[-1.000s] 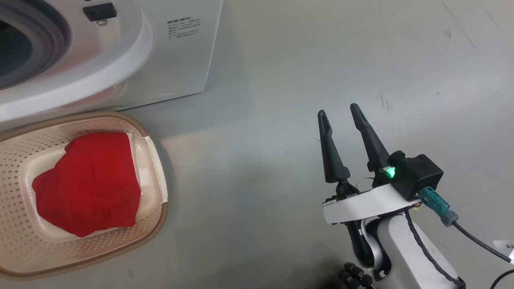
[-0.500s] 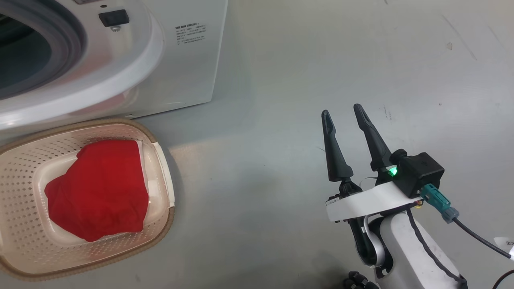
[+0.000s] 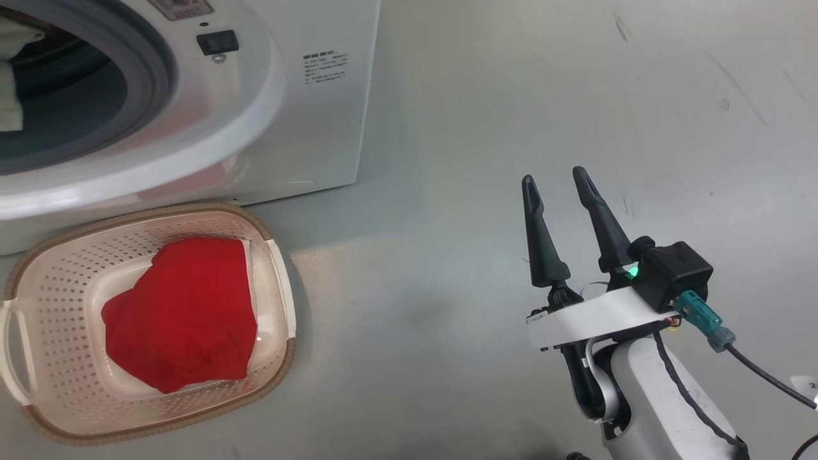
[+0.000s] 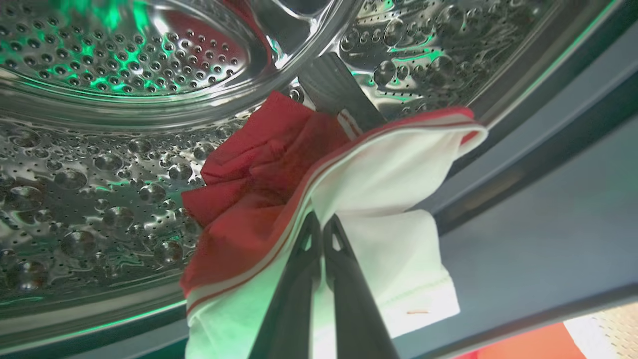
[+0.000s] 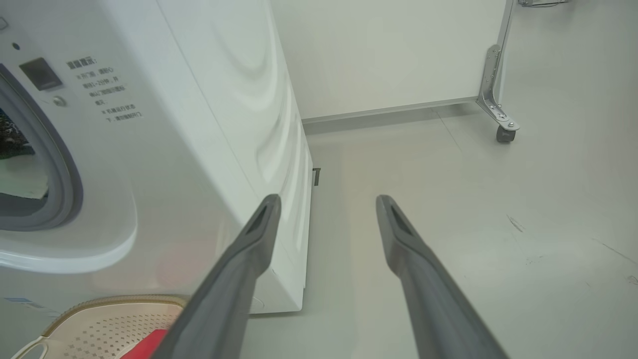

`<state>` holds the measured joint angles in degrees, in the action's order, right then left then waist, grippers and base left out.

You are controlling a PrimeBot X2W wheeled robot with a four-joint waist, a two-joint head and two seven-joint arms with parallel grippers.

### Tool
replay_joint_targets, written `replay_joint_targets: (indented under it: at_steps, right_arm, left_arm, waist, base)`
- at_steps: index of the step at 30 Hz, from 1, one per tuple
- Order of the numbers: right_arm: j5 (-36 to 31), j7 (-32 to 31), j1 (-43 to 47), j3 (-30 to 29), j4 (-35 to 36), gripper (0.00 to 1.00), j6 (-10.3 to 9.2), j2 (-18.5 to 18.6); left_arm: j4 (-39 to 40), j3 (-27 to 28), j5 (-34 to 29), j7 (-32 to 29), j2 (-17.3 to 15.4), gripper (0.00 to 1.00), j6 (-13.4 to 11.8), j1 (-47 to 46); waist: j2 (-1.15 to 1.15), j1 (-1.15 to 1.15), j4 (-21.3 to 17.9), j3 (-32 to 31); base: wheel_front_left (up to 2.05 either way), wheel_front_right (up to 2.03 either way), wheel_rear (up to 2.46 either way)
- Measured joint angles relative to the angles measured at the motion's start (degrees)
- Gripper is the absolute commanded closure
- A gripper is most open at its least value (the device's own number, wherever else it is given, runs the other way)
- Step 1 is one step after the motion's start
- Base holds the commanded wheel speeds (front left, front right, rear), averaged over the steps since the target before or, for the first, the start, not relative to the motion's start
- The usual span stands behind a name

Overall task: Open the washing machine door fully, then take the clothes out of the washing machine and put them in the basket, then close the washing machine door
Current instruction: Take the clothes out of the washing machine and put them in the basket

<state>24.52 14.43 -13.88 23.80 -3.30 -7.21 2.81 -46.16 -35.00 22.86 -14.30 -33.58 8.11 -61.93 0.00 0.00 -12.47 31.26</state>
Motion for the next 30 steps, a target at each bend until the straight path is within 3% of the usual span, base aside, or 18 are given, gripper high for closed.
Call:
replay_joint_targets:
  at_steps: [17,30]
  right_arm:
    - [-1.70,0.01,1.22,-3.43,-2.33,0.00,0.00,0.01]
    - [-2.53,0.00,4.29,-5.50,-4.25,0.00,0.00,0.01]
  left_arm:
    - [-2.87,1.26,3.93,12.55,7.69,1.00,-0.08,5.55]
    - [-3.39,1.14,6.99,21.25,11.06,1.00,-0.10,12.04]
  waist:
    - [0.00,0.00,4.33,-6.05]
    - [0.00,0.00,8.13,-11.93]
  base:
    - [0.00,0.00,0.00]
    - [0.00,0.00,0.00]
